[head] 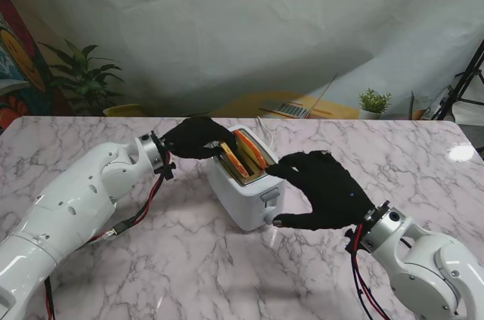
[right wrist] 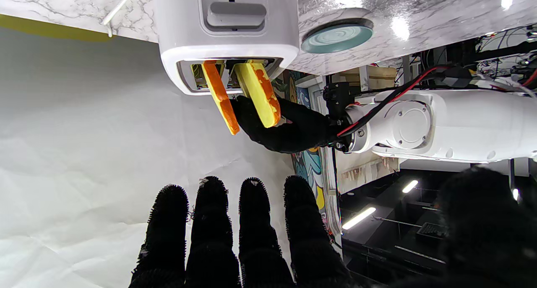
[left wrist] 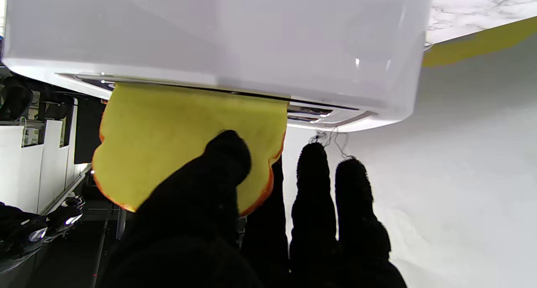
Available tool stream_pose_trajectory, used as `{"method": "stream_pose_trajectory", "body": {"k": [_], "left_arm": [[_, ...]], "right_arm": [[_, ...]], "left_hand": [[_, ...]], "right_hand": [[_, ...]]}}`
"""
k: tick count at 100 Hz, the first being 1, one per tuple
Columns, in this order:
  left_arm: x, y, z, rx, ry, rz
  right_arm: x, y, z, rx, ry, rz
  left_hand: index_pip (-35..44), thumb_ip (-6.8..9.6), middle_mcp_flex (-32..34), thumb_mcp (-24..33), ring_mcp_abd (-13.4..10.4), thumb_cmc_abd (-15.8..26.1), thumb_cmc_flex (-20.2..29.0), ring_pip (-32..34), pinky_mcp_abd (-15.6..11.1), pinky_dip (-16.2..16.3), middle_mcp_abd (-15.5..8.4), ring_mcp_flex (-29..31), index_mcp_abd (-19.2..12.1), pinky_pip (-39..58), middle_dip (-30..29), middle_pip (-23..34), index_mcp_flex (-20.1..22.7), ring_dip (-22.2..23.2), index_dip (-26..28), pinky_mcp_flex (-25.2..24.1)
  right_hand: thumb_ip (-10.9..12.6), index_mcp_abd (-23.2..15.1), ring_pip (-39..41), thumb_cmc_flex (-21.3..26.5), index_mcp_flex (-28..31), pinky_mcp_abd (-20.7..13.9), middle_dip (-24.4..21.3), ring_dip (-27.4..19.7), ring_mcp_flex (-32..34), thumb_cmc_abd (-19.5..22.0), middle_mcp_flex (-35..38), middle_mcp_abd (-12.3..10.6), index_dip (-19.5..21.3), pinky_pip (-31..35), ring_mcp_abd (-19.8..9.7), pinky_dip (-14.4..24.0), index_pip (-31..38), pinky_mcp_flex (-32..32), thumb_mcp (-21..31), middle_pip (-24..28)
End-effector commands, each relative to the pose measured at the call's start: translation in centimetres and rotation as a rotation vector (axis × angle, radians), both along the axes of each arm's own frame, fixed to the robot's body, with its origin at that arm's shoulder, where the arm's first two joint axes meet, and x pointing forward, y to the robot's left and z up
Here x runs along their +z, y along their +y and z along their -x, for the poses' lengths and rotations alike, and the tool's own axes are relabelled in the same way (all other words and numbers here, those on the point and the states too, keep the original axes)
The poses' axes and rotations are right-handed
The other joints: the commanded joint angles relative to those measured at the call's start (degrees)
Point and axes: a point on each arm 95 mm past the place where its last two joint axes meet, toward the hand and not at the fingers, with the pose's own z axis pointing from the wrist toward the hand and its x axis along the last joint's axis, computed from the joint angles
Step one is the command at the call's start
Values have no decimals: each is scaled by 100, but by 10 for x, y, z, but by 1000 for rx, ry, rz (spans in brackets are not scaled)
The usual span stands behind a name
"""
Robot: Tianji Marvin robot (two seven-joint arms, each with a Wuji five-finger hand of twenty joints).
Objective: Toast the toast slices
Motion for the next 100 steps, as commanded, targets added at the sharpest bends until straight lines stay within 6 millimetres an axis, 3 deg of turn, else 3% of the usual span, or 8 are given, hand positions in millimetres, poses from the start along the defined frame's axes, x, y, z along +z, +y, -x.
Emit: {"method": "stream_pose_trajectory", "body": {"k": [1, 6, 21, 30, 56, 66, 78, 100], "left_arm": [[1, 1, 2, -9, 0, -12], [2, 2, 3, -10, -8, -10], [9, 5, 6, -3, -43, -3], [15, 9, 9, 7, -73, -1], [23, 38, 17, 87, -111, -13], [16, 51, 19, 119, -86, -24], [3, 62, 22, 138, -53, -43], [-19, 72, 23, 135, -15, -75]], "right_arm": [[-2, 0, 0, -2, 6, 3], [-2, 0, 0, -2, 7, 4], [-1, 1, -1, -1, 9, 6], [-1, 2, -2, 1, 11, 7], [-1, 4, -3, 7, 8, 8], [-1, 5, -4, 8, 7, 8], [-2, 6, -5, 8, 9, 5], [-3, 8, -6, 9, 11, 4]], "left_hand": [[-219, 6, -310, 49, 30, -180, -184, -5, -92, 119, 38, -190, 169, -153, -106, 43, -170, -84, 35, -138], [-501, 22, -373, 259, 44, -165, -464, 2, -90, 128, 58, -247, 304, -164, -115, 34, -240, -96, 111, -171], [-619, 18, -468, 244, 42, -77, -668, -5, -104, 123, 74, -330, 393, -189, -112, 22, -342, -96, 131, -231], [-991, 210, -670, 458, 87, 51, -1068, -33, -102, 108, 152, -500, 532, -246, -134, -42, -446, -113, 125, -322], [-2295, 235, -1695, -135, 231, 578, -1909, -265, -181, -132, 449, -1427, 1060, -855, -378, -418, -1028, -415, -253, -902], [-2556, 277, -1887, -508, 184, 853, -1836, -301, -323, -242, 471, -1626, 1116, -1103, -457, -503, -1080, -607, -281, -1016], [-2655, 343, -2022, -1341, 53, 1273, -1260, -352, -529, -352, 390, -1759, 1043, -1354, -552, -594, -1090, -952, -263, -1057], [-2813, 382, -2295, -1618, -142, 1413, -1290, -515, -770, -460, 163, -2103, 923, -1597, -657, -682, -1285, -1247, -385, -1303]], "right_hand": [[45, 102, -253, -174, -130, -159, -47, -61, -112, 117, -161, -30, 86, -67, -33, -65, -95, -84, 31, -33], [45, 103, -251, -177, -123, -160, -46, -61, -106, 117, -151, -32, 87, -67, -37, -65, -92, -83, 38, -29], [43, 105, -253, -184, -122, -156, -46, -61, -109, 113, -154, -25, 88, -68, -39, -65, -95, -84, 55, -30], [42, 107, -255, -190, -125, -165, -47, -62, -114, 112, -159, -28, 87, -72, -38, -67, -98, -91, 59, -32], [40, 109, -258, -198, -129, -169, -49, -63, -129, 106, -172, -20, 87, -78, -34, -70, -105, -92, 66, -38], [40, 106, -256, -202, -129, -171, -49, -62, -130, 116, -172, -29, 87, -79, -44, -71, -108, -93, 68, -35], [40, 108, -256, -199, -125, -167, -49, -62, -127, 118, -168, -21, 88, -79, -35, -71, -109, -93, 68, -36], [40, 107, -256, -197, -122, -173, -49, -63, -127, 118, -172, -25, 90, -80, -45, -72, -110, -95, 62, -36]]}}
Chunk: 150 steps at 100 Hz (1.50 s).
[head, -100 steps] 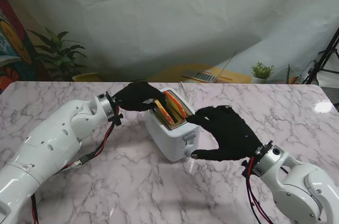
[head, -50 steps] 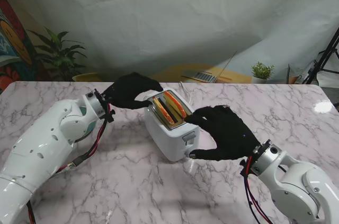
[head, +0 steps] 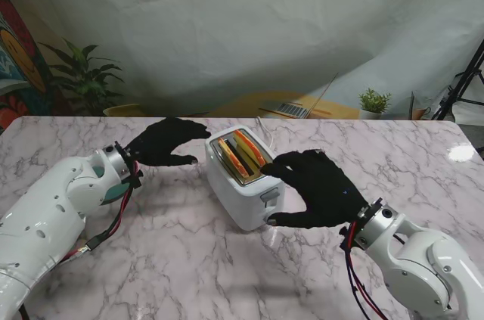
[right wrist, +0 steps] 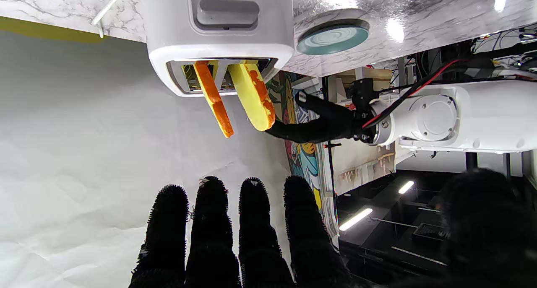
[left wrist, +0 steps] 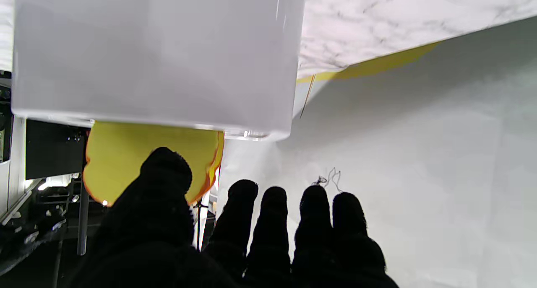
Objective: Toast the toast slices
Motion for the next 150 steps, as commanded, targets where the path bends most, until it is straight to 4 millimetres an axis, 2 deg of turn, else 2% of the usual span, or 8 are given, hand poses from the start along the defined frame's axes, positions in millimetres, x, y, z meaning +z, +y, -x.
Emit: {"method": "stream_pose_trajectory", "body": {"k": [1, 10, 50, 77, 102, 111, 121, 150], "left_arm": [[-10, 2, 2, -3, 25, -24], [-15, 1, 3, -5, 31, -21], [-27, -13, 5, 15, 37, 57], [-34, -17, 3, -13, 55, 40], [-42, -20, 0, -28, 70, 23], [-44, -20, 0, -29, 75, 20], [-46, -20, 0, -32, 82, 16], [-47, -21, 2, -34, 88, 15]], "right_arm": [[-2, 0, 0, -6, 4, 2], [-2, 0, 1, -8, 2, 3], [-9, -4, 2, -33, -3, 8], [-11, -7, 2, -45, -2, 9], [-11, -10, 0, -43, -10, 81], [-14, -8, 0, -34, 15, 107], [-18, -6, -2, -27, 42, 150], [-31, -1, -12, -21, 135, 168]], "left_hand": [[-150, 139, -320, -149, -98, 234, 91, -173, -359, -115, -138, -278, -40, -198, -92, -132, -248, -124, -110, -177], [-302, 161, -419, -420, -120, 279, 198, -181, -396, -145, -155, -353, -34, -255, -164, -148, -278, -233, -223, -212], [-452, 190, -529, -616, -107, 300, 431, -187, -347, -162, -161, -436, -7, -291, -211, -157, -324, -252, -288, -261], [-360, 207, -392, -781, -170, 440, 408, -227, -322, -173, -316, -415, -167, -313, -217, -133, -239, -279, -237, -278], [-310, 241, -411, -921, -147, 486, 509, -240, -321, -181, -297, -440, -162, -331, -240, -148, -255, -287, -216, -302], [-300, 251, -401, -941, -148, 476, 562, -233, -322, -179, -283, -430, -152, -326, -242, -145, -235, -285, -214, -298], [-286, 259, -367, -962, -144, 501, 598, -223, -324, -175, -262, -404, -142, -316, -241, -135, -208, -282, -210, -285], [-234, 275, -279, -1024, -145, 505, 705, -213, -342, -166, -256, -346, -153, -296, -233, -116, -147, -278, -189, -264]], "right_hand": [[40, 110, -256, -154, -124, -173, -49, -63, -127, 124, -170, -21, 90, -80, -41, -72, -111, -95, 58, -35], [41, 110, -255, -147, -124, -173, -49, -62, -125, 123, -168, -20, 90, -80, -48, -72, -111, -95, 61, -33], [41, 119, -256, -139, -120, -177, -50, -63, -125, 119, -175, -8, 87, -69, -50, -63, -125, -97, 65, -36], [41, 116, -257, -144, -107, -182, -51, -63, -126, 130, -166, -6, 89, -48, -64, -54, -127, -64, 62, -36], [48, 104, -288, -123, -66, -196, -65, -80, -120, 251, -136, 12, 89, -29, -111, -42, -121, -38, -1, -65], [58, 118, -323, -74, -53, -240, -73, -99, -107, 287, -129, 50, 83, -35, -220, -43, -129, -32, -52, -86], [94, 177, -432, -4, -7, -305, -168, -158, 7, 414, -11, 225, 64, -43, -206, -36, -170, 20, -260, -313], [115, 211, -552, 79, 13, -392, -189, -218, -6, 459, 11, 143, 59, -126, -279, -66, -231, -2, -423, -400]]}}
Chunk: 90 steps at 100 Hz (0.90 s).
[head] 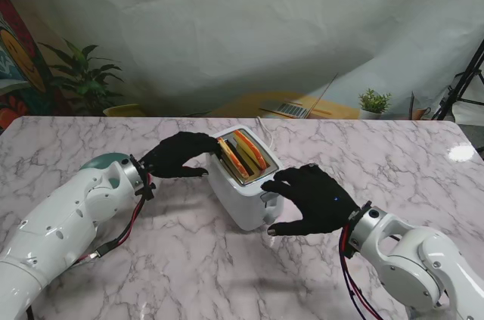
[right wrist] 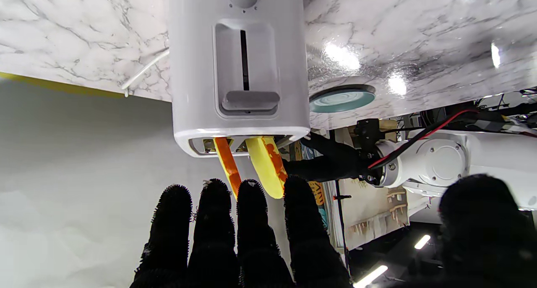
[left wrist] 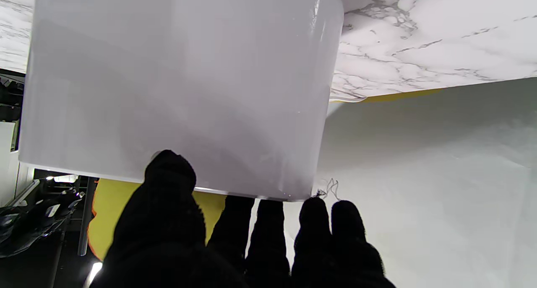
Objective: Toast the toast slices
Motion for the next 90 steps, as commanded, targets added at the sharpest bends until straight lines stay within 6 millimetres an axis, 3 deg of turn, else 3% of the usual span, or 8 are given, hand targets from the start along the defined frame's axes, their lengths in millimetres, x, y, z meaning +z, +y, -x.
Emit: {"method": "stream_pose_trajectory", "body": {"k": [1, 90], "left_arm": [[-6, -3, 4, -9, 19, -15], [-2, -1, 10, -9, -6, 2]], "right_arm": [[-6, -2, -3, -9, 18, 12], [-56, 5, -14, -11, 144, 30]], "left_hand": [[196, 161, 4, -104, -81, 144, 136, 21, -254, -93, -82, 12, -65, -117, -76, 5, 16, -8, 82, -46], [508, 175, 238, -229, -119, 162, 268, 46, -338, -55, -127, 146, -148, -36, -35, 79, 110, 8, 190, -13]], "right_hand": [[116, 206, -261, 60, -19, -177, -53, -90, -10, 237, 2, 20, 59, -127, -90, -66, -158, -25, -144, -135], [142, 277, -243, 150, -20, -275, -10, -73, -165, 306, -114, 44, 108, -215, -101, -104, -239, -107, -250, -72]]}}
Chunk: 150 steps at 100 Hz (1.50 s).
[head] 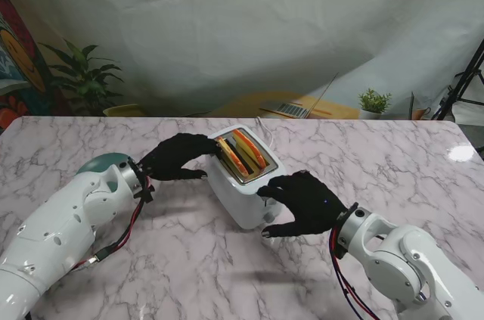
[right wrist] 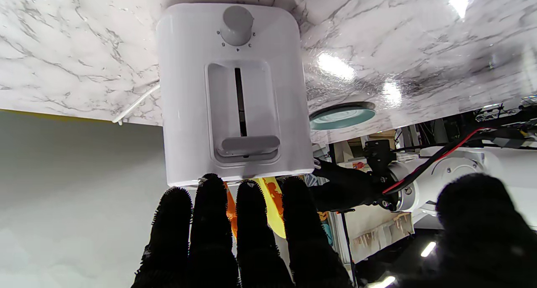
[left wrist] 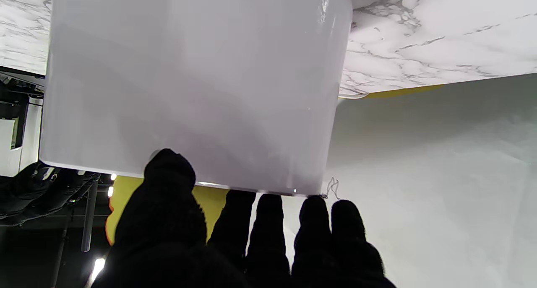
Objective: Toast the toast slices
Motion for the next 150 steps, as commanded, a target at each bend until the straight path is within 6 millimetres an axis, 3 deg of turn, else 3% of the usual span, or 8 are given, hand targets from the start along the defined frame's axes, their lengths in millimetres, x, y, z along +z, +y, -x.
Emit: {"method": "stream_pose_trajectory", "body": {"k": [1, 56, 100, 150], "left_arm": [[-2, -2, 2, -10, 8, -8], [-2, -4, 2, -7, 14, -8], [-4, -4, 4, -3, 21, -5], [-4, -5, 5, -1, 18, 11]], "right_arm": [[-26, -3, 1, -17, 76, 29], [-21, -3, 13, 9, 55, 46], [-34, -6, 5, -32, 84, 39], [-62, -7, 3, -66, 158, 34]], "left_hand": [[125, 169, 151, -111, -123, 160, 202, 87, -334, -55, -80, 81, -157, -34, -26, 70, 86, 22, 67, -24], [150, 170, 141, -110, -137, 162, 217, 84, -340, -49, -81, 78, -160, -20, -26, 72, 69, 24, 51, -33], [152, 171, 141, -108, -128, 157, 230, 88, -350, -48, -70, 91, -148, -14, -27, 74, 64, 26, 40, -25], [146, 171, 138, -107, -139, 145, 245, 106, -392, -34, -33, 110, -118, 18, -26, 76, 73, 36, 30, 1]], "right_hand": [[143, 205, -949, 69, -21, -207, -10, -413, -146, 241, -119, 49, 109, -103, -249, -101, -172, -105, -104, -69], [142, 218, -938, 71, -17, -199, -10, -411, -186, 260, -157, 45, 126, -111, -251, -113, -244, -127, -125, -51], [148, 211, -934, 115, -15, -196, -11, -411, -207, 261, -190, 44, 163, -108, -262, -117, -262, -128, -141, -42], [145, 220, -928, 120, -29, -214, -11, -408, -241, 252, -223, 54, 190, -101, -267, -118, -272, -153, -100, -31]]}}
